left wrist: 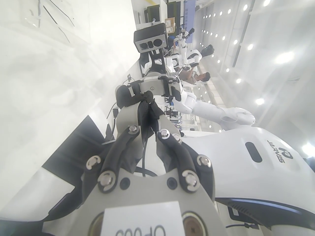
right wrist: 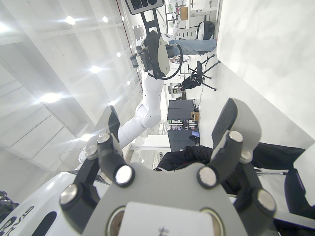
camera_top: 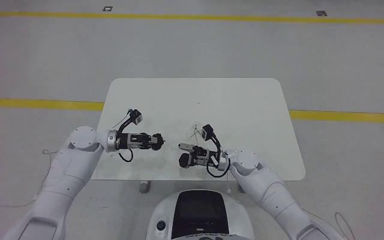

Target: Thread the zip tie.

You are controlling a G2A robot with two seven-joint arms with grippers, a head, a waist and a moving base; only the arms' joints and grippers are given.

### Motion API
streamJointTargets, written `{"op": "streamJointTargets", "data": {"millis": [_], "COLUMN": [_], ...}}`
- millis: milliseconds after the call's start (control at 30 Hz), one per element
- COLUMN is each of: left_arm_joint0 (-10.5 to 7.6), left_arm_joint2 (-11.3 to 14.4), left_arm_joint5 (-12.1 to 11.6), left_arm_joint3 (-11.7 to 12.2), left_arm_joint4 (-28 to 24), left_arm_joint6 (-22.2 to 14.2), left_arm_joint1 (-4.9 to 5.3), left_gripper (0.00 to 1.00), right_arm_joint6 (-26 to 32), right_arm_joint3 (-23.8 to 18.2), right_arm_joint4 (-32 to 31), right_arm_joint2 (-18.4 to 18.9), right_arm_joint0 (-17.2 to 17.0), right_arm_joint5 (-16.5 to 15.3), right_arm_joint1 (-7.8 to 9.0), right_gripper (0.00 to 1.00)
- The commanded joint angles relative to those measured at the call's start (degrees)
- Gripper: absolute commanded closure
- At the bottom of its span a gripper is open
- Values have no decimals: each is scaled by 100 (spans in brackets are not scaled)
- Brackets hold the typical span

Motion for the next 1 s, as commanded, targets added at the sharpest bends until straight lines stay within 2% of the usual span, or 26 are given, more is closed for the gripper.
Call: {"op": "streamJointTargets", "data": {"millis": [0, 167, 267, 300, 400, 500, 667, 733, 967], "left_arm_joint0": [0, 0, 0, 0, 0, 0, 0, 0, 0], "left_arm_joint2": [0, 0, 0, 0, 0, 0, 0, 0, 0], "left_arm_joint5": [0, 0, 0, 0, 0, 0, 0, 0, 0], "left_arm_joint3": [0, 0, 0, 0, 0, 0, 0, 0, 0], "left_arm_joint4": [0, 0, 0, 0, 0, 0, 0, 0, 0], "left_arm_joint6": [0, 0, 0, 0, 0, 0, 0, 0, 0], "left_arm_joint1": [0, 0, 0, 0, 0, 0, 0, 0, 0], "left_gripper": [100, 100, 100, 100, 100, 100, 100, 100, 100], "right_arm_joint6": [-234, -1040, -1512, -1682, -1953, -2104, -2554, -2711, -2722], "right_arm_joint3": [-106, -682, -1135, -1343, -1772, -1981, -2252, -2250, -2253], "right_arm_joint4": [-159, -736, -1124, -1310, -1558, -1747, -2294, -2463, -2471], "right_arm_joint2": [-3, 43, 106, 112, 156, 181, 74, 32, 29], "right_arm_joint0": [-20, -77, -115, -122, -147, -153, -48, -53, -57], "right_arm_joint5": [54, 560, 1089, 1355, 1907, 2346, 3344, 3375, 3373], "right_arm_joint1": [6, 45, 81, 94, 119, 139, 138, 136, 136], "right_gripper": [0, 0, 0, 0, 0, 0, 0, 0, 0]}}
